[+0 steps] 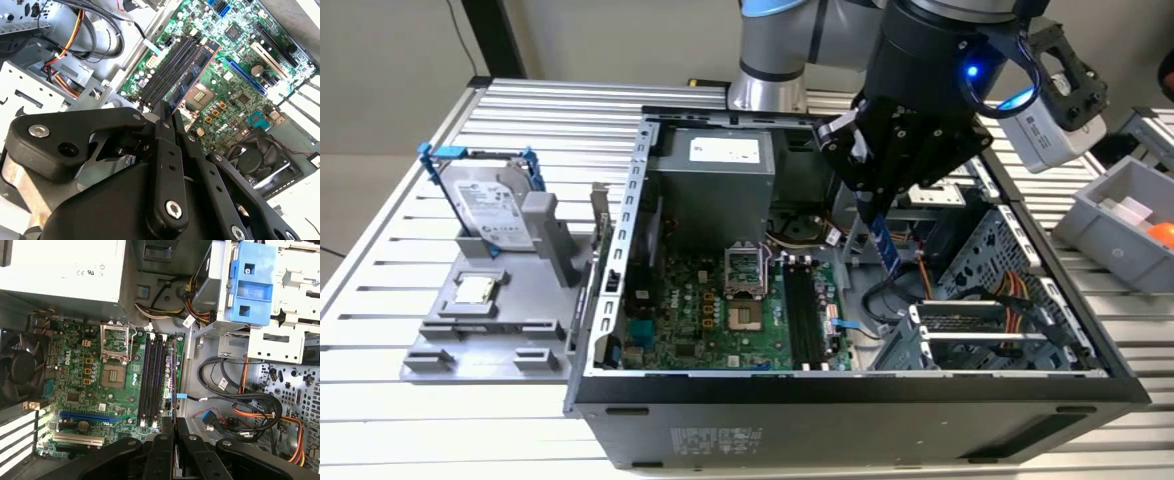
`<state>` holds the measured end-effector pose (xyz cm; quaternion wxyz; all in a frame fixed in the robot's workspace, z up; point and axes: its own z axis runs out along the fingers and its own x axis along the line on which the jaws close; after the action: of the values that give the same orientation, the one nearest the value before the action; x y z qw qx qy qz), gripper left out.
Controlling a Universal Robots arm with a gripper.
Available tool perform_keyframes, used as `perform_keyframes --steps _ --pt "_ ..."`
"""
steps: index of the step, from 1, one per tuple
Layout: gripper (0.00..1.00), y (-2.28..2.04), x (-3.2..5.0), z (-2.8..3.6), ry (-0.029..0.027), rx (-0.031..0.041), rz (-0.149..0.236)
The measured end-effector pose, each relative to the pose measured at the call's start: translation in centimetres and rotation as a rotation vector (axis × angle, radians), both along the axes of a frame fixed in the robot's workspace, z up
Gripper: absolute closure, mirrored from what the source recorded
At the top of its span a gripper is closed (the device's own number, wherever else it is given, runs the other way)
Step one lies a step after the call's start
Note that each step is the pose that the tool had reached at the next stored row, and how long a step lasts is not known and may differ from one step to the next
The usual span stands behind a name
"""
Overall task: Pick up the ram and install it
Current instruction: 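Insert the ram into the slot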
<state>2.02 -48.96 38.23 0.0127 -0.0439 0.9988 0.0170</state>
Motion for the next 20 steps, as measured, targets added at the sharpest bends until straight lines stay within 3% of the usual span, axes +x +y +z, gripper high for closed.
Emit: perform_keyframes --steps 20 --pt "1.0 0.0 0.0 0.0 0.0 0.0001 -0.01"
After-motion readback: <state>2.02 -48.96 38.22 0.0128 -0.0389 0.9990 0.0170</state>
